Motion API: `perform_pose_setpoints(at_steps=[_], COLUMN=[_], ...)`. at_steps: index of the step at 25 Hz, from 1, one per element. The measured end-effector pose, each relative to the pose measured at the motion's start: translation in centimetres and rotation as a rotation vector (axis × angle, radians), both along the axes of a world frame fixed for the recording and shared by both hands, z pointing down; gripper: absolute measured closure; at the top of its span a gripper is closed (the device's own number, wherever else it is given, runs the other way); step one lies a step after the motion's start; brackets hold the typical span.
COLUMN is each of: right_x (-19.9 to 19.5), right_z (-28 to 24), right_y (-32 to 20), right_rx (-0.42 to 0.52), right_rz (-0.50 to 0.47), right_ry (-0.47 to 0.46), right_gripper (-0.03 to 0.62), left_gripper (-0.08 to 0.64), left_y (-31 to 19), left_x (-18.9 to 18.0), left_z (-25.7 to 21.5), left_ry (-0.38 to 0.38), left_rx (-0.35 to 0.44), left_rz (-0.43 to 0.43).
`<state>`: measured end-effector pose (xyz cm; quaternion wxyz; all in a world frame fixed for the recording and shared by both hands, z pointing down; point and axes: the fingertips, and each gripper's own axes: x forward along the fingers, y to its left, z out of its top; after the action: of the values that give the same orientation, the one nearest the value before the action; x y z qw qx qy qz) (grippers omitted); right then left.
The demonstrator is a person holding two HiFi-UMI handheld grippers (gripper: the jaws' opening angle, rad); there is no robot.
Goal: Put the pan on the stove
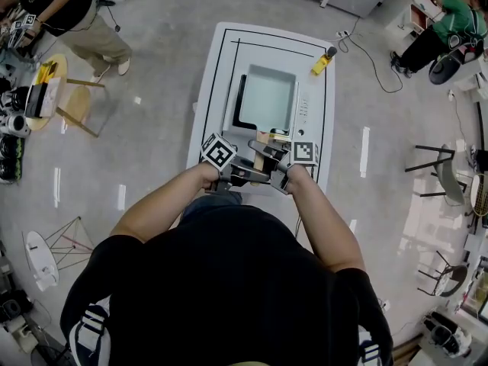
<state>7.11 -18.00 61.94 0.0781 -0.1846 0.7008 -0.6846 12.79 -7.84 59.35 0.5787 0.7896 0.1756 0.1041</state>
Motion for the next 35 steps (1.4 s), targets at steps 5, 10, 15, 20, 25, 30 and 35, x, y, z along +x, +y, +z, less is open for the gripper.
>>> perform_pose_setpoints(at_steps=[5,10,15,20,25,30,35], right_x=[-0.1,0.0,-0.1,0.0,0.1,0.1,0.2], right_z=[0.9,2.3,2.6,3.3,4.0,4.7,5.0], right_y=[-0.6,-0.5,-0.9,-0.9,-1.2,-1.2,-1.3], right_rx=[0.003,-0.053,-0.035,-0.056,-0.054,-0.095,-0.098], right_rz=[-0.001,0.009,0.003,0.005,0.001,0.012,0.013], right_ry=[0.008,0.011,0.010,0.008,0.017,0.012,0.015], right_gripper=[0.454,0.454,0.454,0.454,0.454,0.454,0.454], left_gripper=[0.433,0.433,0.431,0.431,0.433,0.431,0.431], left_y=[-0.5,-0.6,-0.8,-1.0,-1.2,-1.4,-1.5], left_x=[-0.1,-0.2,-0.2,-0.1,0.0,0.0,0.1], left_z=[1.0,1.7,2.4,3.0,3.5,4.0,4.3], left_ry=[-0.004,-0.008,-0.011,-0.017,-0.019,-0.018,-0.019], left_rx=[-0.007,-0.022,-0.041,-0.060,-0.073,-0.081,-0.092], left_rz=[0.002,0.007,0.008,0.010,0.012,0.017,0.024])
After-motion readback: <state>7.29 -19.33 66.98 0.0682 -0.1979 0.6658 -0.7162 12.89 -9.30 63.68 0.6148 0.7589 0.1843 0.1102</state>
